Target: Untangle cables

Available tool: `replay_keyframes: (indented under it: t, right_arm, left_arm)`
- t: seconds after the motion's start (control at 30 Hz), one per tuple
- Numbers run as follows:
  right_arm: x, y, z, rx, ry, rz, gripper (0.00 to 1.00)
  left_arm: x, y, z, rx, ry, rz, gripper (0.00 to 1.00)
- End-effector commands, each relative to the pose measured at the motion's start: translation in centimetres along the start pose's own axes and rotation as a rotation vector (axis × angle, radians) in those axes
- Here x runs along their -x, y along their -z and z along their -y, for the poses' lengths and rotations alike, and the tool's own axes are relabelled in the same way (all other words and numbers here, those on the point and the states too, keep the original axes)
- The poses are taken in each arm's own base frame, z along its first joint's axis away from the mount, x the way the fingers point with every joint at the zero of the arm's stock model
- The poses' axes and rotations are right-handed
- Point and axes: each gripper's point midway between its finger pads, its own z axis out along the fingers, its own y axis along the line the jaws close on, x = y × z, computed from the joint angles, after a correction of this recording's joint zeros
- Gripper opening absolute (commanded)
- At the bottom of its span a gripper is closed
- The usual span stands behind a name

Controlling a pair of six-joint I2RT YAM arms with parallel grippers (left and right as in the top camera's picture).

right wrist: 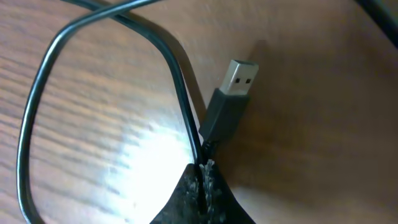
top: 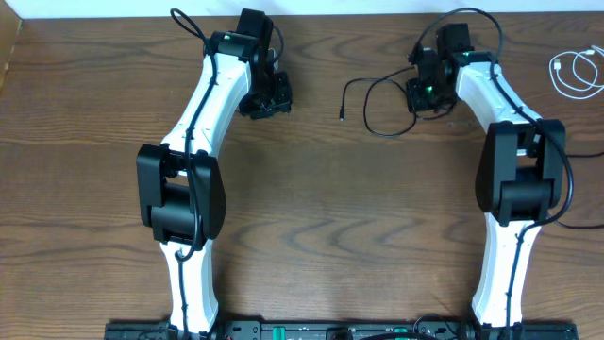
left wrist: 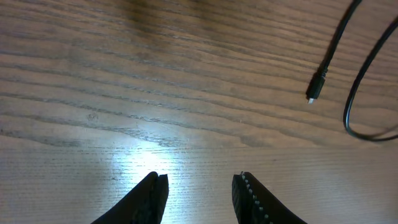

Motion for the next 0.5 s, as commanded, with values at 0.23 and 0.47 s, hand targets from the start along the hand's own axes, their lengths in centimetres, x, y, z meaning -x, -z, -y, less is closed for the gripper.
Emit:
replay_keyframes:
  t: [0.23, 0.47]
  right_arm:
    - [5.1, 18.9, 5.2, -0.168, -0.29, 0.389, 0.01]
    - [3.3, 30.9, 13.5, -0.31, -0.508, 0.63, 0.01]
  left_arm:
    - [-0.1, -0.7, -0.4, 0.013, -0.004, -0.012, 0.39]
    - [0.1, -0.7, -0.3, 0.008, -0.006, -0.001, 0.39]
